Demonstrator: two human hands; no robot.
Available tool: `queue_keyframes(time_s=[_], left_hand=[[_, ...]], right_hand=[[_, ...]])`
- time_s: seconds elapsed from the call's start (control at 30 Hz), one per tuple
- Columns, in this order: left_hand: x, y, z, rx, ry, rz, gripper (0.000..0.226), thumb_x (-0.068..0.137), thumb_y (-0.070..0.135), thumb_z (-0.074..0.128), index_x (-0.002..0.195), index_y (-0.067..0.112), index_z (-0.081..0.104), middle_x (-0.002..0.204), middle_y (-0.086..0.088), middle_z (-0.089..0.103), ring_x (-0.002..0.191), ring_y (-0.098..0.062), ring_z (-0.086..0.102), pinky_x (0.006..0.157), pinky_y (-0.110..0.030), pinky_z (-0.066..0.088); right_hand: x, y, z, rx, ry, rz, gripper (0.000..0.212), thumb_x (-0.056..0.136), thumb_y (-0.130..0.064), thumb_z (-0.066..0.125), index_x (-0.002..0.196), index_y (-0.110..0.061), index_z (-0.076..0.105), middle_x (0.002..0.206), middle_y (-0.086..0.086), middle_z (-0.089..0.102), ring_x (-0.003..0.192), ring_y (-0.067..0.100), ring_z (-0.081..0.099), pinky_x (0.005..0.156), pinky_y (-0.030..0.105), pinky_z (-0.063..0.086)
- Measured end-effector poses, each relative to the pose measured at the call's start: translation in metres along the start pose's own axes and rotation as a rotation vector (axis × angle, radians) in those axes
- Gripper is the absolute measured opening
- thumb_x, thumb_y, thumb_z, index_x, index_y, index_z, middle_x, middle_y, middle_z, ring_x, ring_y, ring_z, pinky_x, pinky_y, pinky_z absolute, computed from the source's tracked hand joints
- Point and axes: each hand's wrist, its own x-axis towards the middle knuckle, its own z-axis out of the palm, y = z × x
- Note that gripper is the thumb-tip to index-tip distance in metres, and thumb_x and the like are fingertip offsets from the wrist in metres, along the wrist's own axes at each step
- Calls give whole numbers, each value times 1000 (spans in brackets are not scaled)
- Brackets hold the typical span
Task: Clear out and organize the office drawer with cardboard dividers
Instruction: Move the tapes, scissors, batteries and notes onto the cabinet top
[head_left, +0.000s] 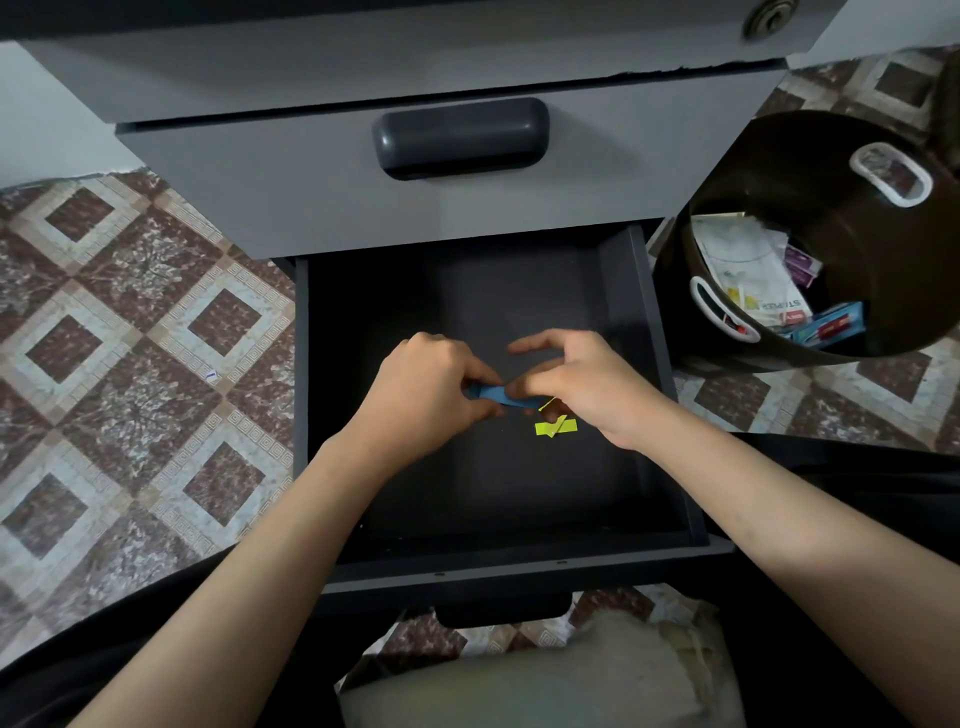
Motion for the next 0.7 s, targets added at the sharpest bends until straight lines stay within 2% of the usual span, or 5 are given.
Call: queue_keyframes(time_s=[0.07,0.23,0.4,0.57,0.7], left_hand=[[0,-2,0,45,1,-3,23,79,30,72,100,21,74,94,-1,70,91,-20,58,84,-38,46],[1,-6,1,130,-28,-17,24,83,34,67,104,25,72,99,3,68,97,-19,55,88,-34,42],[2,-4,4,201,-48,-13,23,85,38,63,104,27,71,99,6,66,96,-15,55,87,-26,35],[2,-4,6,290,-54,-20,24,88,40,56,107,30,69,101,8,64,98,-13,54,91,-25,32],[2,-6,6,327,-37,-52,27,91,40,55,113,30,66,106,11,63,100,-11,54,96,-27,32]], right_hand=[[-2,-1,-1,-27,-12,-28,29,79,-5,70,106,-13,63,89,13,69,66,17,63,61,29,52],[-6,0,3,-613,43,-301,21,79,-11,70,100,-12,72,80,0,64,70,13,57,57,19,45],[-5,4,6,-734,92,-422,20,83,-12,64,100,-12,73,88,4,66,83,18,56,75,32,48],[-7,2,7,-767,105,-423,29,83,-19,66,111,-13,68,100,3,67,93,21,60,79,30,48],[-5,5,4,-930,81,-237,49,81,-31,69,125,-15,57,111,3,61,98,21,58,82,33,50]])
